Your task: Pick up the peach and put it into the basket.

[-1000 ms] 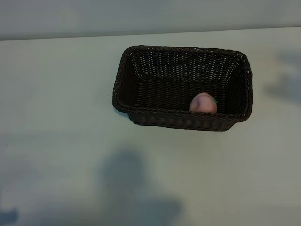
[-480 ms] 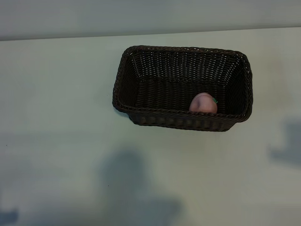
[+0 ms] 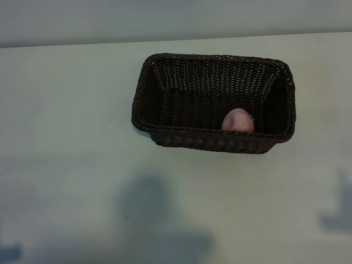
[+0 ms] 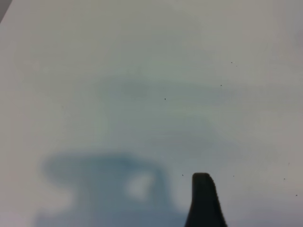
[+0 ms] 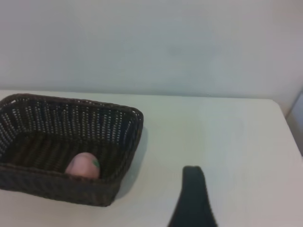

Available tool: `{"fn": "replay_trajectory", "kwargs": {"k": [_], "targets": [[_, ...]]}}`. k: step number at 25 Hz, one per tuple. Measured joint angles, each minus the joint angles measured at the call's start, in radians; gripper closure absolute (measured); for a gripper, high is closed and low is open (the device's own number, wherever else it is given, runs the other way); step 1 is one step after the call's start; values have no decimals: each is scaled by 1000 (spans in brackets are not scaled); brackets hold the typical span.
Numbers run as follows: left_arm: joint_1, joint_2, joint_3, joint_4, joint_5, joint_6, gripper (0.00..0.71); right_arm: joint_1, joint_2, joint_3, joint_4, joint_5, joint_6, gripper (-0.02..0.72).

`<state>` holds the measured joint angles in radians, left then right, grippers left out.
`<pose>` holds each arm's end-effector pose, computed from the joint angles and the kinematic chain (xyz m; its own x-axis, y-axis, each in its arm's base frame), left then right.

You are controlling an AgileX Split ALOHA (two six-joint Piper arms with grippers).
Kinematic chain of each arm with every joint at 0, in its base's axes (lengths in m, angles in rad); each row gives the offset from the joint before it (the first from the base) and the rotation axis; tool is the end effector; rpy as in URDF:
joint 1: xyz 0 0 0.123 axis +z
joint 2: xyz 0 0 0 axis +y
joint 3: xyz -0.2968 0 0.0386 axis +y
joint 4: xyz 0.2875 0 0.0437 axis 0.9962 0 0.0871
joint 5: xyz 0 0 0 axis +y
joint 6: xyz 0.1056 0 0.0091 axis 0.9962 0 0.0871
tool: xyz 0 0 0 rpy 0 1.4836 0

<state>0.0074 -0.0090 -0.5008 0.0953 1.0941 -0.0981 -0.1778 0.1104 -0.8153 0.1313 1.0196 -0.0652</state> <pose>0.0253 0.0092 0.2871 -0.4701 -0.0575 -0.8807 -0.1074 0.9942 -0.0076 0.0047 0.0112 0.3902 -0.2180 0.0431 -0.9750 0.0696 0.9972 0.0285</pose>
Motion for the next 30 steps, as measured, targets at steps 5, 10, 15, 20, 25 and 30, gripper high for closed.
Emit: {"fn": "replay_trajectory", "kwargs": {"k": [5, 10, 15, 20, 25, 30], "targets": [[0, 0, 0, 0, 0, 0, 212, 0, -68, 89, -5, 0, 0, 178], [0, 0, 0, 0, 0, 3, 212, 35, -89, 183, -4, 0, 0, 178], [0, 0, 0, 0, 0, 3, 212, 76, -105, 229, -7, 6, 0, 178], [0, 0, 0, 0, 0, 3, 212, 88, -118, 277, -53, -23, 0, 178], [0, 0, 0, 0, 0, 8, 212, 88, -118, 305, -65, -19, 0, 178], [0, 0, 0, 0, 0, 12, 212, 88, -118, 307, -65, -18, -1, 178]]}}
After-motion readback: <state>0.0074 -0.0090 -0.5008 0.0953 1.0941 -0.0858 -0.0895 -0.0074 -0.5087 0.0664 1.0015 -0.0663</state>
